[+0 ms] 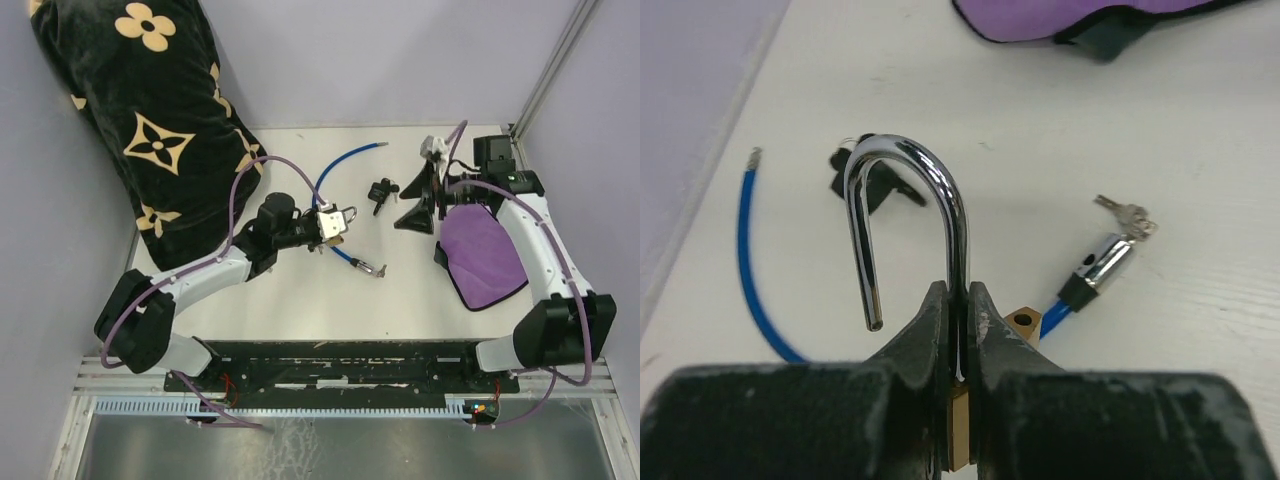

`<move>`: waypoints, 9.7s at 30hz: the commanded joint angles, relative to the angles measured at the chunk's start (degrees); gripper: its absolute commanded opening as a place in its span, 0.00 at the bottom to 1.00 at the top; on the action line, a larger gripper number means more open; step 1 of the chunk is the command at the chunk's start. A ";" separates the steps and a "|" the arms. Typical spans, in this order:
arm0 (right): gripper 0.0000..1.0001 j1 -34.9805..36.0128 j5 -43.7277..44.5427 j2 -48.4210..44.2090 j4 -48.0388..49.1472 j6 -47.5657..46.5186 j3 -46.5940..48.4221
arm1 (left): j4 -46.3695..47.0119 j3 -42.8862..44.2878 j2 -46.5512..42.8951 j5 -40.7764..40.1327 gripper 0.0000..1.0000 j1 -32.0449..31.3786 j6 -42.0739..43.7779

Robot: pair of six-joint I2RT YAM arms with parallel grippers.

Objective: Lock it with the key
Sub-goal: Lock the lock.

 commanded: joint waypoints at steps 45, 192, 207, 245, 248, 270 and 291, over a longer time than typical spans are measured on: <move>0.02 24.71 20.70 4.69 -25.15 -72.73 11.81 | -13.75 15.45 2.22 31.34 0.08 1.41 -11.24; 0.02 31.39 6.74 -6.25 13.78 4.90 -17.78 | 81.60 -9.30 6.38 5.77 0.03 -1.58 -87.10; 0.02 35.52 24.11 -2.21 -0.51 -17.42 -16.09 | 73.20 -18.45 14.04 10.92 0.03 -5.13 -60.73; 0.02 32.21 27.33 -3.43 -5.72 -51.15 -29.17 | 78.69 -29.85 31.07 2.98 0.09 -5.53 -42.64; 0.02 32.25 28.24 -4.07 -4.46 -51.71 -30.27 | 78.63 -30.28 31.81 2.77 0.11 -5.49 -42.10; 0.02 32.20 27.97 -2.18 -7.67 -44.58 -24.22 | 81.30 -33.57 29.75 2.51 0.57 -3.75 -44.68; 0.02 32.27 22.33 4.46 -5.23 -25.01 -16.28 | 81.79 -30.82 26.92 -23.04 0.60 -12.14 -38.90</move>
